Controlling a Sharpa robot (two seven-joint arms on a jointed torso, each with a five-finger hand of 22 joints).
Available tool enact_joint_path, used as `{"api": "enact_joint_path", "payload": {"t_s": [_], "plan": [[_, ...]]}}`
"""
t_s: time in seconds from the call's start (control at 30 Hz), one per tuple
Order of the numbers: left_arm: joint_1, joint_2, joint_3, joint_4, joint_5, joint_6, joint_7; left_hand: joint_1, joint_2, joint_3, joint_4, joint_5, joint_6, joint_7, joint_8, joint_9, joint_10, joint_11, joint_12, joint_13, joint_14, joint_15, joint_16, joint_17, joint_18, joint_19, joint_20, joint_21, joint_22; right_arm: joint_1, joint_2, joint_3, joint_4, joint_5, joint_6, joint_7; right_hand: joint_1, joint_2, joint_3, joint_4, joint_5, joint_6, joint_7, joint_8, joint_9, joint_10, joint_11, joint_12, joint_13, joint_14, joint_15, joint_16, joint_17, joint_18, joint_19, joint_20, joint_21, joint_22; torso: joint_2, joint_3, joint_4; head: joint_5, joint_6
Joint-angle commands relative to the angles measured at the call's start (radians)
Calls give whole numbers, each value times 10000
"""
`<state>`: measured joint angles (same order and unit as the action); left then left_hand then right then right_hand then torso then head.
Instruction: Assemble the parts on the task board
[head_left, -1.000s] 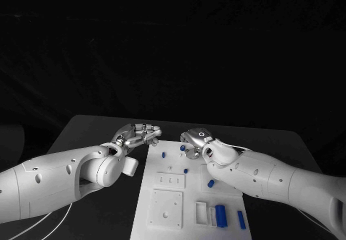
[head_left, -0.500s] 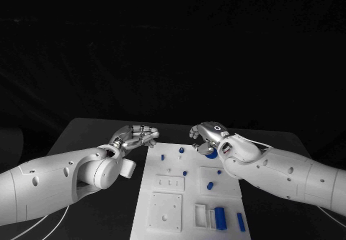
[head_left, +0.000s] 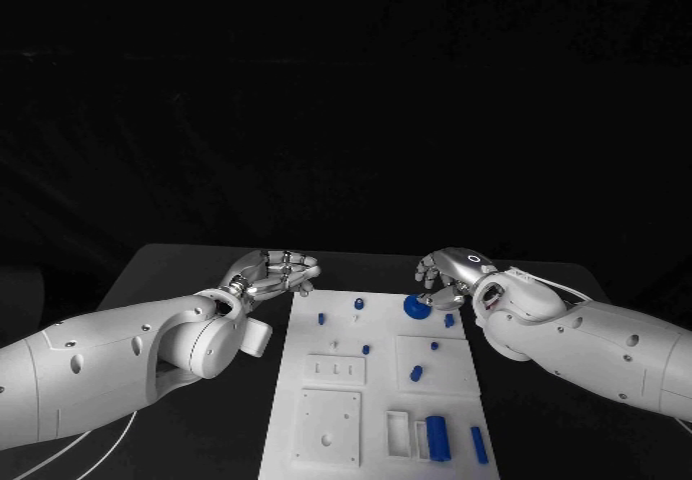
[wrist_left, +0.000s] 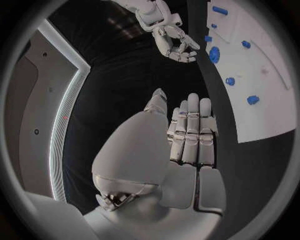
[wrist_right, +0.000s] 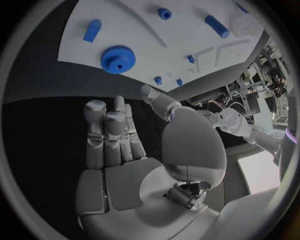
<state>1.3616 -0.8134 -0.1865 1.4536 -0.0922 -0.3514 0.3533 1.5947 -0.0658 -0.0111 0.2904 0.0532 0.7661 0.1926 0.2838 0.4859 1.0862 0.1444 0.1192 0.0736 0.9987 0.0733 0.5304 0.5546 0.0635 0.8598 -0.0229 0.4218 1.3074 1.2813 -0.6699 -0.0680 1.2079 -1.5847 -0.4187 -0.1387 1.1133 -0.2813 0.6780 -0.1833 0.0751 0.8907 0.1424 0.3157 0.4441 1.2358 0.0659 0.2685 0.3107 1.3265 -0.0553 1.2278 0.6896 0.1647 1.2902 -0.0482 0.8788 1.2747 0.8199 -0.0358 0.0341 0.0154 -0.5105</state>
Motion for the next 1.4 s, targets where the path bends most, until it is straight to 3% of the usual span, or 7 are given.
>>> {"api": "enact_joint_path", "payload": {"t_s": [0.03,0.1,0.13,0.17,0.33,0.9,1.4], "plan": [[10,14,6,23,-51,106,133,-64,-30,41,5,-23,54,-5,-53,-14,-12,9,-49,-2,-14,17,-57,17,127,-68,-18,62,181,-3,135,2,-315,498,705,314,-70,33,-270,-31,119,-20,-143,-65,-20,1854,-532,1324,1603,-274,-469,50,17,971,47,-113,62,37,-3,22,-15,-24,-7],[10,30,6,16,-45,120,130,-65,-29,42,5,-23,54,-6,-54,-15,-12,8,-50,-2,-14,17,-58,18,127,-68,-18,62,181,-20,255,1,-571,526,863,368,-90,124,-497,-81,202,-10,-255,-133,-58,814,-624,3746,4163,-217,-510,211,112,970,145,-138,193,143,-4,-5,0,-45,2],[9,36,6,15,-41,129,129,-66,-29,42,5,-23,54,-6,-54,-15,-12,7,-51,-3,-14,18,-59,18,127,-69,-18,62,180,-33,306,1,-686,544,941,396,-148,130,-496,-57,291,-8,-188,-208,-108,-317,-568,5740,6251,-235,-309,469,325,971,153,-154,331,284,-1,0,0,-47,-3],[9,42,5,13,-37,131,129,-66,-29,42,5,-23,54,-7,-54,-15,-12,7,-51,-3,-14,18,-59,19,126,-69,-18,62,180,-57,347,1,-789,544,981,422,-167,152,-506,-72,296,-24,-146,-235,-123,-401,-540,6074,6563,-248,-433,560,412,971,170,-170,417,357,-4,-8,8,-51,-6],[7,56,4,-4,-21,152,120,-69,-27,42,5,-23,53,-8,-55,-16,-13,5,-54,-3,-15,18,-61,21,126,-70,-17,63,180,-233,511,1,-1210,547,1050,474,-286,222,-547,-142,470,-54,-87,-317,-171,-643,-467,7759,7975,-357,-355,949,875,971,168,-251,734,554,-4,-24,30,-122,-49],[6,64,4,-23,-1,181,92,-74,-25,45,3,-23,51,-8,-58,-19,-15,3,-63,-4,-15,19,-68,28,127,-75,-17,66,180,-491,886,-3,-1752,551,1124,607,-329,450,-425,-190,711,8,-44,-309,-164,-208,-422,9344,9183,-430,-315,1267,1443,971,172,-387,1195,562,-6,-50,22,-117,-136],[7,43,5,-1,-1,198,77,-80,-25,48,4,-23,50,0,-62,-22,-14,9,-71,-5,-14,20,-76,37,127,-79,-16,69,179,-533,1038,-6,-2102,595,1093,599,-380,586,-287,-132,711,-95,-9,-376,-196,-203,-388,9436,9233,-445,-281,1281,1562,971,130,-389,1306,552,-17,-33,14,-117,-189]]}}
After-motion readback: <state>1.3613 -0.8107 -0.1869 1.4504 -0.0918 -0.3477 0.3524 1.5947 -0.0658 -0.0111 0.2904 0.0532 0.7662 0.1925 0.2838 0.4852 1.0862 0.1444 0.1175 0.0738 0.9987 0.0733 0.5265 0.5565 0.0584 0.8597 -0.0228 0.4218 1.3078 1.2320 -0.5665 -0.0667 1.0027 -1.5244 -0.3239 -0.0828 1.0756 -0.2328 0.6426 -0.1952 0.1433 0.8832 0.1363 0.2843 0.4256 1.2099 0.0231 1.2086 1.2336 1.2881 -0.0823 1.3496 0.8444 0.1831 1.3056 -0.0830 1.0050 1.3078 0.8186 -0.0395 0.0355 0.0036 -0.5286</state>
